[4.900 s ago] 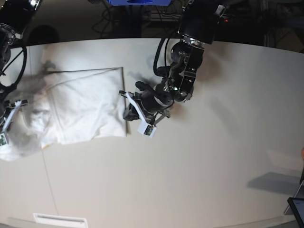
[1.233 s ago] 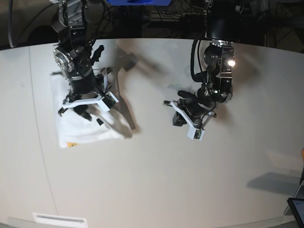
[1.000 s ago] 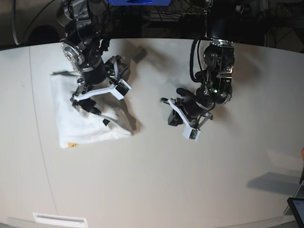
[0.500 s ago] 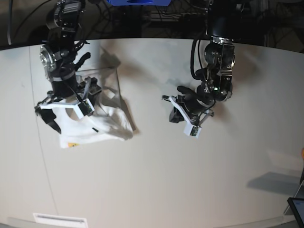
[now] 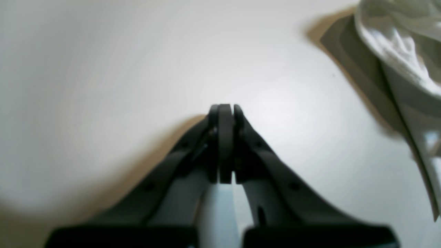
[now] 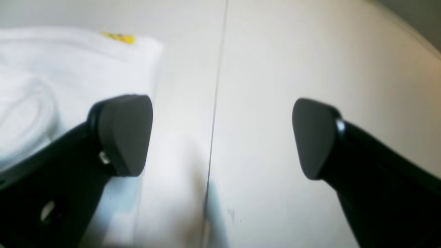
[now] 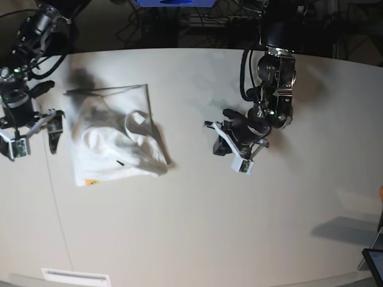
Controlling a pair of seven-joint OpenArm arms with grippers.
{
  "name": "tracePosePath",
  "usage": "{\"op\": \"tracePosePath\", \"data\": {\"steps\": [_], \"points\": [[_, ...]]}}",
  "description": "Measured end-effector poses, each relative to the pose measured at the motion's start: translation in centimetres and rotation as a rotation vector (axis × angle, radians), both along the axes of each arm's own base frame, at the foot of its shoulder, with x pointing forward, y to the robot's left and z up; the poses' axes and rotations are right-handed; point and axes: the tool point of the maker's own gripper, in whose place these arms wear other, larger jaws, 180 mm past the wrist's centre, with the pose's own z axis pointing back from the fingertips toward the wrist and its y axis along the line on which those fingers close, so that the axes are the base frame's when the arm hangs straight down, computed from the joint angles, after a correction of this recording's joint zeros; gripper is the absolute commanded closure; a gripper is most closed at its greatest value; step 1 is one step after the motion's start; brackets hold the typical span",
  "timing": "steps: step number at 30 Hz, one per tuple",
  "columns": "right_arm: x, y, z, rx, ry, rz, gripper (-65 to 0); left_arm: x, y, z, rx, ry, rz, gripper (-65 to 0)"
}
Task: Fold the T-shirt properly
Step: 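Fold the held end over the shirt with the right gripper, then press the folded layer flat with the right gripper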
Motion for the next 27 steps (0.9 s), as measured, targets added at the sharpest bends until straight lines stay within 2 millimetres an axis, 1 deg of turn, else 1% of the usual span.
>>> {"op": "tracePosePath", "data": {"steps": [1,2,3,5,6,7,8,9,12,17,18,22,25,27], "points": [[-0.5,-1.2,-0.1,0.009,0.033,-0.033,-49.5,0.1,0.0,-0.2,-0.004,0.001,0.003,0.0],[-1.0,-2.5,0.2,0.006,0.045,-0.057,-39.9,0.1,0.0,-0.2,-0.007,0.0,0.006,0.0],[-1.3,-3.3,0.3,0.002,0.065,-0.068,-30.0,0.2,0.1,-0.3,-0.008,0.001,0.007,0.0],[-1.7,-4.2,0.2,-0.029,0.102,-0.07,-8.3,0.2,0.1,-0.3,-0.011,-0.002,0.01,0.0],[-1.5,-4.1,0.0,-0.04,0.113,-0.058,0.0,0.1,0.0,-0.3,-0.012,-0.001,0.009,0.0],[-1.4,-3.5,-0.3,-0.045,0.124,-0.04,0.0,0.1,-0.1,-0.3,-0.014,0.0,0.009,0.0],[-1.2,-2.5,-0.7,-0.047,0.133,-0.004,-2.3,0.1,-0.2,-0.4,-0.016,0.001,0.009,0.0],[-1.1,-1.3,-1.4,-0.045,0.148,0.037,-3.2,0.0,-0.2,-0.4,-0.017,0.001,0.007,0.0],[-1.4,1.1,-3.6,-0.076,0.235,0.111,-0.3,0.1,-0.2,-0.4,-0.017,0.0,0.006,0.0],[-0.6,4.3,-4.1,-0.089,0.246,0.217,-0.3,0.0,-0.4,-0.3,-0.02,-0.001,0.003,0.0],[-0.5,4.7,-4.3,-0.082,0.245,0.228,-0.3,0.0,-0.4,-0.3,-0.02,-0.002,0.004,0.0],[-0.5,4.7,-6.2,-0.128,0.323,0.235,-0.3,-0.3,-0.4,-0.5,-0.023,-0.001,0.007,0.0],[-0.2,6.1,-6.9,-0.119,0.332,0.278,-0.3,-0.3,-0.4,-0.5,-0.031,-0.007,0.011,0.0],[0.2,7.2,-6.8,-0.111,0.31,0.313,-0.3,-0.3,-0.4,-0.4,-0.032,-0.012,0.012,0.0]]}}
